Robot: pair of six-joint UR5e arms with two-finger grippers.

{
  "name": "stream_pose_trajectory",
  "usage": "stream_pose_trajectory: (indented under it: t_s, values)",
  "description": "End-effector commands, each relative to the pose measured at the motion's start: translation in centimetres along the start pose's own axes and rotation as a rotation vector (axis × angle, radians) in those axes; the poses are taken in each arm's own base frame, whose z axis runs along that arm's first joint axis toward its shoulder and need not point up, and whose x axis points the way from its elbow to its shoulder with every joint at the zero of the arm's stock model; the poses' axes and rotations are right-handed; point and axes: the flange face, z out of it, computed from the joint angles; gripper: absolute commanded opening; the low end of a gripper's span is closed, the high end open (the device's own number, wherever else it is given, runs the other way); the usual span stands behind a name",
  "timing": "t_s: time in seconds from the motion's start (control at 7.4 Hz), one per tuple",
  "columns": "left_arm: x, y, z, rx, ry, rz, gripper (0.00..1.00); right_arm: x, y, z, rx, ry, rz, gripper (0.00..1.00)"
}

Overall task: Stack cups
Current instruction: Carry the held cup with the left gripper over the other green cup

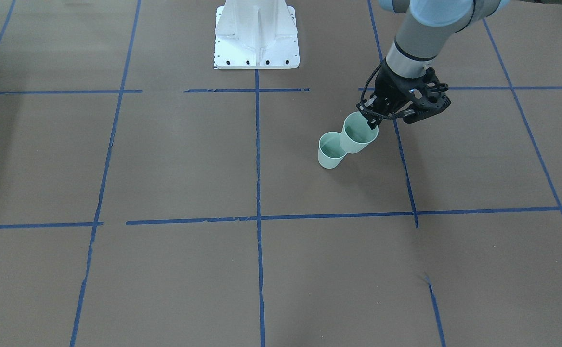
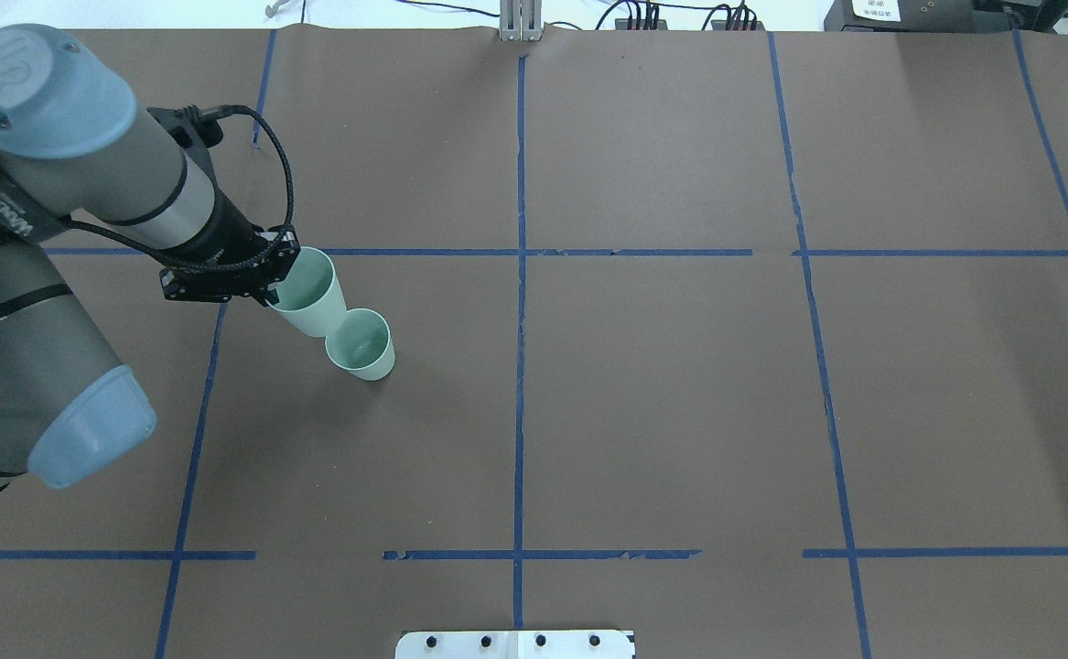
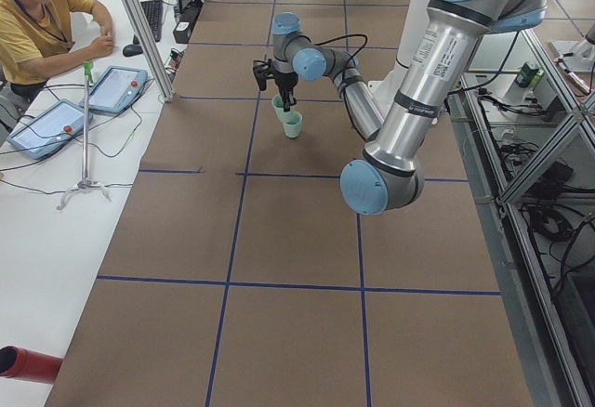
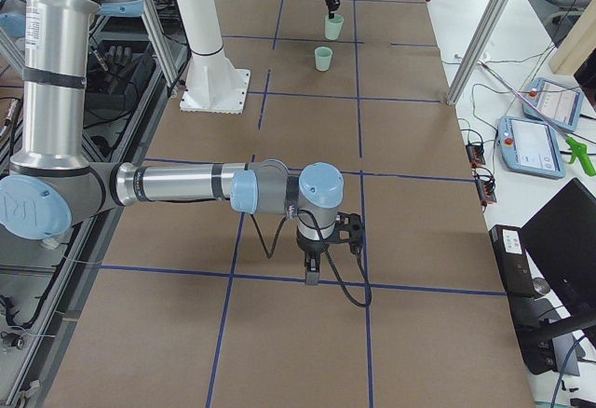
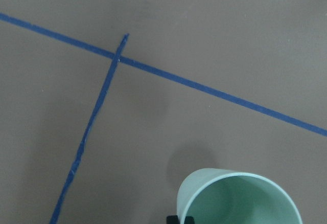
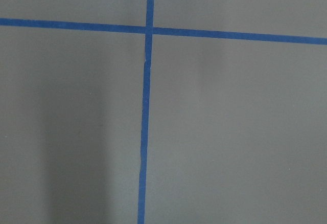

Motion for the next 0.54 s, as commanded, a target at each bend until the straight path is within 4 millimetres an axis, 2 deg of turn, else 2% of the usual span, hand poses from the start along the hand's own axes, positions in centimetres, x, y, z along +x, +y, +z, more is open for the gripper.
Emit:
stream_pose_trajectory:
  t_s: [0.0,0.41]
  values:
    - [2.2,1.3,0.7,-0.012,0.001,-0.028,0.00,0.0,0.0,0.0,-0.001,0.000,-0.001,1.00]
    - [2.3,1.4,2.2,-0.020,-0.022,-0.049,0.00,0.0,0.0,0.0,0.000,0.000,0.000,1.00]
